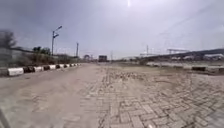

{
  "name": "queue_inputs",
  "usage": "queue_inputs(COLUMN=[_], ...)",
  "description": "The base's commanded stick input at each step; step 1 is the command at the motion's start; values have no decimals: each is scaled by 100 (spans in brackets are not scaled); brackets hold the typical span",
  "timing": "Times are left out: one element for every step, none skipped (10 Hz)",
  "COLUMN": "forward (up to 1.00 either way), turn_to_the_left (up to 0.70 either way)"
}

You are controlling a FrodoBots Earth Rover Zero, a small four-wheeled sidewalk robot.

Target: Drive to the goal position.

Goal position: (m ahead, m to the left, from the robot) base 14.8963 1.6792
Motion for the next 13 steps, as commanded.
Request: queue_inputs(forward=[100,100,100,100,100,100,100,100,100,100,100,100,100], turn_to_the_left=[0,0,0,0,0,0,0,0,0,0,0,0,0])
